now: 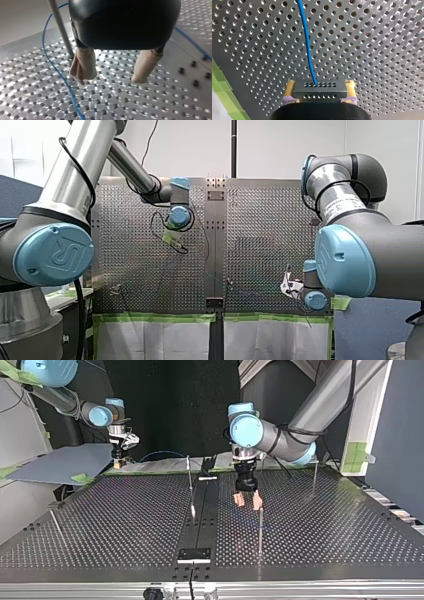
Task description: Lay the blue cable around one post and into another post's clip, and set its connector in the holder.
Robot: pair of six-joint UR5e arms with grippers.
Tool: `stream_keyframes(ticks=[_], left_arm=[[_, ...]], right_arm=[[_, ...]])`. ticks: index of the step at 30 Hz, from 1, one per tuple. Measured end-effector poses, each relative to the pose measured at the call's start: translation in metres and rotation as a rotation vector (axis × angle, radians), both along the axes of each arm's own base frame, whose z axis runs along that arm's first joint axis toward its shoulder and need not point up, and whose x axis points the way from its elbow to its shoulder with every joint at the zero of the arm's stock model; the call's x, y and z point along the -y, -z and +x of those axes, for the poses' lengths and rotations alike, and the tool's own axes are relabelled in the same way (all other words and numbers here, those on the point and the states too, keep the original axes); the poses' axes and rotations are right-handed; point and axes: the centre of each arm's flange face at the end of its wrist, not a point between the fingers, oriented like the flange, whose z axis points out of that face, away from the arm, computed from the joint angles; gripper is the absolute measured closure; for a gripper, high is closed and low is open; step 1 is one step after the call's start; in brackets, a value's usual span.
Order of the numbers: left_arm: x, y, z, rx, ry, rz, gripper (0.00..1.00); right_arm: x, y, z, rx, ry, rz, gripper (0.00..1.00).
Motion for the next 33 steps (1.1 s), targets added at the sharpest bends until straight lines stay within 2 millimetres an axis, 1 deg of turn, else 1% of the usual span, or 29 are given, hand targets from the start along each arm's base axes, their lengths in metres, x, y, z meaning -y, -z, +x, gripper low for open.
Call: stream_keyframes(ticks=[4, 7, 12, 16, 22, 27, 33], left_arm=[[-0.004, -0.017, 0.013, 0.027, -0.02, -0.052, 0.0], [-0.012, -0.024, 0.021, 0.039, -0.036, -0.088, 0.0], [-0.032, -0.024, 0.033, 0.03, -0.061, -0.133, 0.0], [-0.043, -0.024, 0.039, 0.031, -0.073, -0.175, 0.0], [-0.05, -0.024, 0.043, 0.04, -0.073, -0.239, 0.0], [-0.052, -0.024, 0.045, 0.044, -0.059, -0.285, 0.0], [-0.055, -0.023, 0.049, 0.043, -0.044, -0.303, 0.0]], right_arm=[[0.0, 0.001, 0.0, -0.001, 0.0, 0.0, 1.0], [0.0, 0.001, 0.0, -0.003, 0.0, 0.001, 1.0], [0.0, 0.001, 0.0, -0.005, -0.001, 0.003, 1.0], [-0.001, 0.001, 0.0, -0.006, 0.0, 0.003, 1.0], [-0.001, 0.001, 0.0, -0.008, 0.0, 0.002, 1.0], [-0.001, 0.001, 0.0, -0.01, -0.001, 0.002, 1.0], [-0.001, 0.002, 0.0, -0.011, -0.001, 0.003, 1.0]])
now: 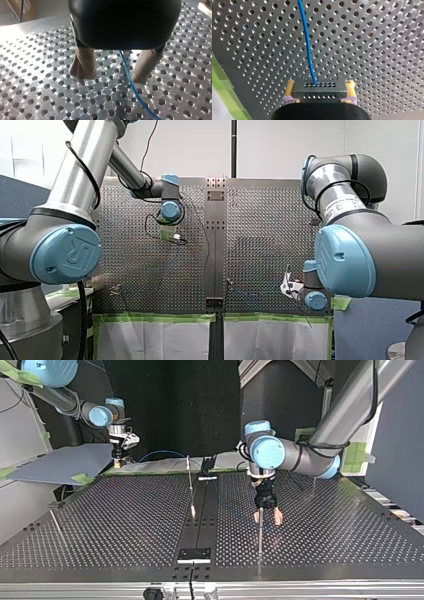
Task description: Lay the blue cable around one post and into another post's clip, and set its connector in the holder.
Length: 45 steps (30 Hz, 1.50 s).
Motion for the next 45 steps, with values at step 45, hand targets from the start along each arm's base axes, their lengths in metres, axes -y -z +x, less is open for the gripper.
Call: stream_keyframes(ticks=[45], left_arm=[[-0.013, 0.015, 0.019, -0.062, -0.002, 0.089, 0.0]], right_arm=[[-0.014, -0.068, 0.007, -0.047, 0.036, -0.003, 1.0]])
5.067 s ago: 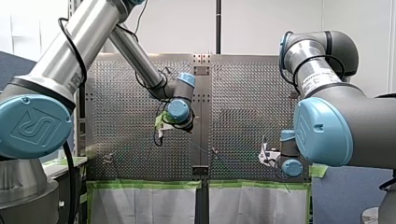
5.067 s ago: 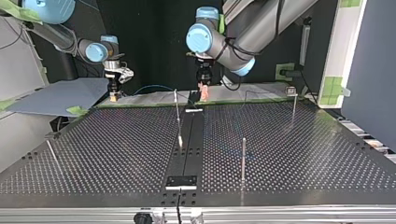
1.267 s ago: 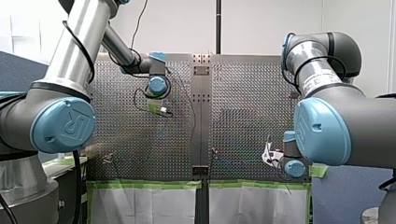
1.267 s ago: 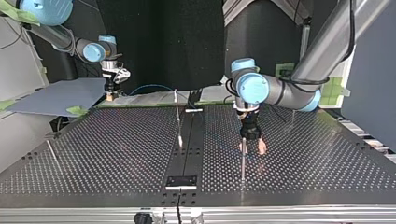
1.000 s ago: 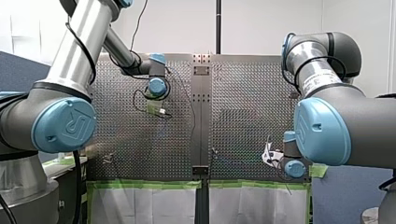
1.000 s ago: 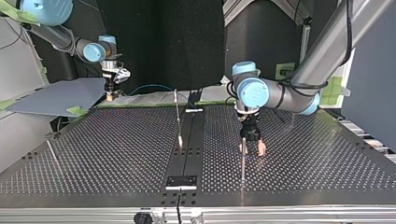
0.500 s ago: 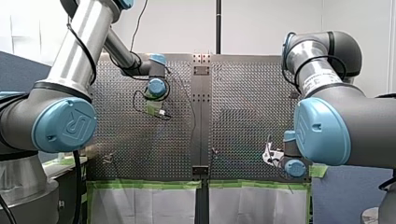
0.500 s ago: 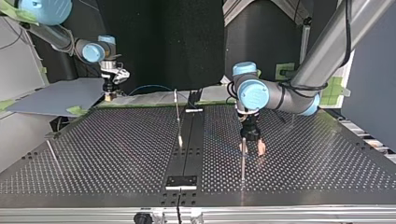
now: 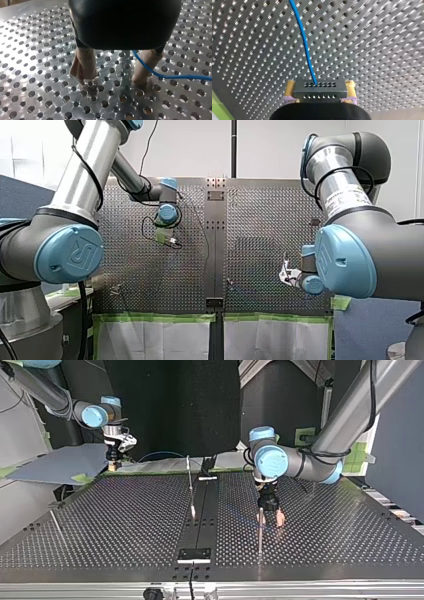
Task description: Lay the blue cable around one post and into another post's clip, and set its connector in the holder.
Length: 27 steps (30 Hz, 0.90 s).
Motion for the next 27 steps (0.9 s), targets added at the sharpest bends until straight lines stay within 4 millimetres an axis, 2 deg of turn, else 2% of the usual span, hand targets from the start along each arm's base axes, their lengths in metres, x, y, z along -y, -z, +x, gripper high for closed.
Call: stream_keyframes(ticks=[15, 22, 27], left_arm=[[0.001, 0.0, 0.0, -0.003, 0.015, -0.009, 0.0], [0.0, 0.0, 0.001, -0.001, 0.015, -0.01, 0.0], [0.001, 0.0, 0.0, -0.001, 0.016, -0.006, 0.0]], right_arm=[[-0.007, -0.087, 0.022, 0.098, -0.057, 0.021, 1.0], [0.006, -0.148, 0.031, 0.095, -0.071, -0.039, 1.0], [0.01, -0.181, 0.03, 0.108, -0.067, -0.059, 1.0]])
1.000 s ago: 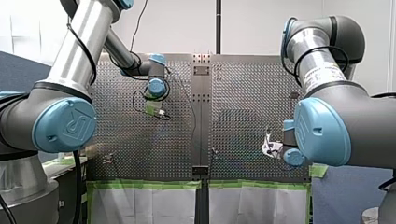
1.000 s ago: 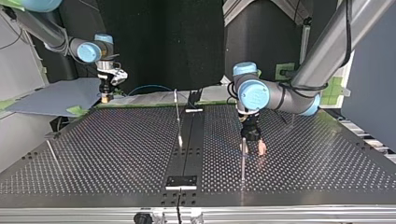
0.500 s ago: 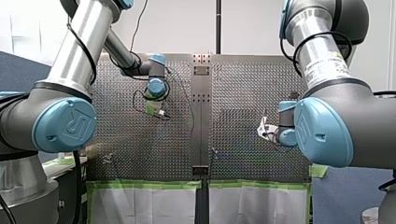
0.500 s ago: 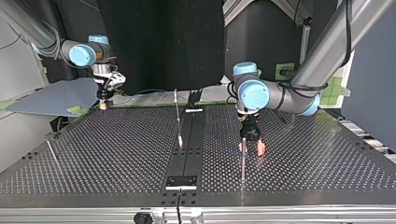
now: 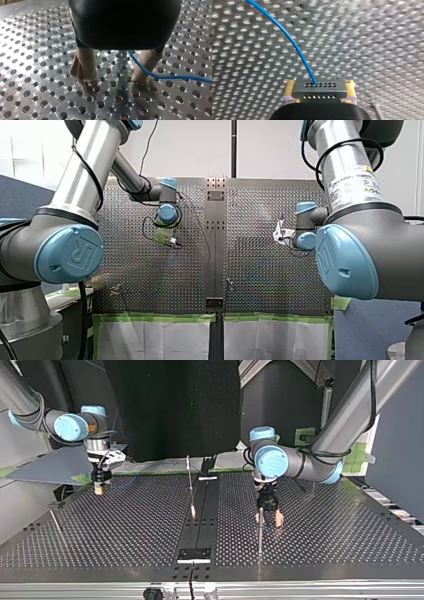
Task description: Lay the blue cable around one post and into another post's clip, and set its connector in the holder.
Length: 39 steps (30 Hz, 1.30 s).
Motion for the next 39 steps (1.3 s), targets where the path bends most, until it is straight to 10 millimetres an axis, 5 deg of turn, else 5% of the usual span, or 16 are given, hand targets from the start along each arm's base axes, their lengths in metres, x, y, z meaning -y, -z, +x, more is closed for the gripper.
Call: stream_keyframes(ticks=[13, 22, 34, 39], left_arm=[[0.0, 0.0, 0.0, 0.0, -0.002, 0.001, 0.0], [-0.001, 0.0, 0.0, -0.002, -0.002, 0.002, 0.0], [-0.002, 0.0, 0.001, 0.0, -0.004, 0.003, 0.0], [-0.001, 0.0, 0.001, -0.002, -0.004, 0.004, 0.0]], right_arm=[[0.002, -0.109, -0.001, 0.004, 0.023, -0.092, 1.0], [-0.016, -0.164, -0.008, -0.019, 0.068, -0.113, 1.0], [-0.061, -0.187, -0.034, -0.085, 0.153, -0.105, 1.0], [-0.067, -0.164, -0.045, -0.132, 0.192, -0.069, 1.0]])
